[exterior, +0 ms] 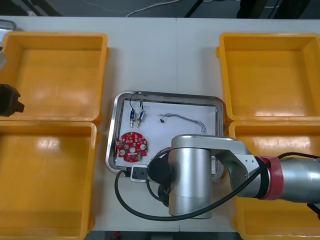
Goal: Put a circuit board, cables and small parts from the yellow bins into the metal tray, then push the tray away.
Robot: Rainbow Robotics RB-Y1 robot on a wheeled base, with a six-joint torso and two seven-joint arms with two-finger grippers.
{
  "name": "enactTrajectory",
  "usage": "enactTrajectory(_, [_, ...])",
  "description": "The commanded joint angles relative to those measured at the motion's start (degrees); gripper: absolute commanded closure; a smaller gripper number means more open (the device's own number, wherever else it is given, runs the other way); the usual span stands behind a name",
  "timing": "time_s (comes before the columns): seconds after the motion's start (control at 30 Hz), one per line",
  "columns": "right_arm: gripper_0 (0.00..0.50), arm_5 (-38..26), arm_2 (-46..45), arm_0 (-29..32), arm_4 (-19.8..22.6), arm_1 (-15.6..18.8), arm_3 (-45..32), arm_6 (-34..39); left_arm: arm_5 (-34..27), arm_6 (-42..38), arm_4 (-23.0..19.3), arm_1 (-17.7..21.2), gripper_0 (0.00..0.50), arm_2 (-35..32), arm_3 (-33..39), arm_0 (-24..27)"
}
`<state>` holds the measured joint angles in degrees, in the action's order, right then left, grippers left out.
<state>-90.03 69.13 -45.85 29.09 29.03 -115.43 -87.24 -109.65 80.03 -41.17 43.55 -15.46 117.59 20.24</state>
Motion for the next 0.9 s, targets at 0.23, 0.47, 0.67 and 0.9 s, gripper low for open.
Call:
enactTrajectory(0.23, [0.018, 0.8, 2.3, -1.7, -2.0, -2.2, 2.5, 0.0, -0.3, -0.8, -0.4, 0.4, 0.0, 0.0, 1.9, -0.9])
enactTrajectory(0.47, [0.465, 0.7, 2.3, -1.8, -2.5, -2.2, 2.5, -0.1, -0.3, -0.8, -0.4, 0.4, 0.0, 0.0, 1.9, -0.9])
enactTrajectory(0.67, [0.5, 0.9, 2.2, -2.3, -4.6, -1.9, 2.5, -0.2, -0.3, -0.8, -0.4, 0.4, 0.0, 0.0, 1.9, -0.9])
enactTrajectory(0.9, [0.5, 1.6, 2.3, -4.7, -7.3, -0.1, 2.5, -1.1, -0.3, -0.8, -0.4, 0.4, 0.0, 0.0, 1.9, -0.9])
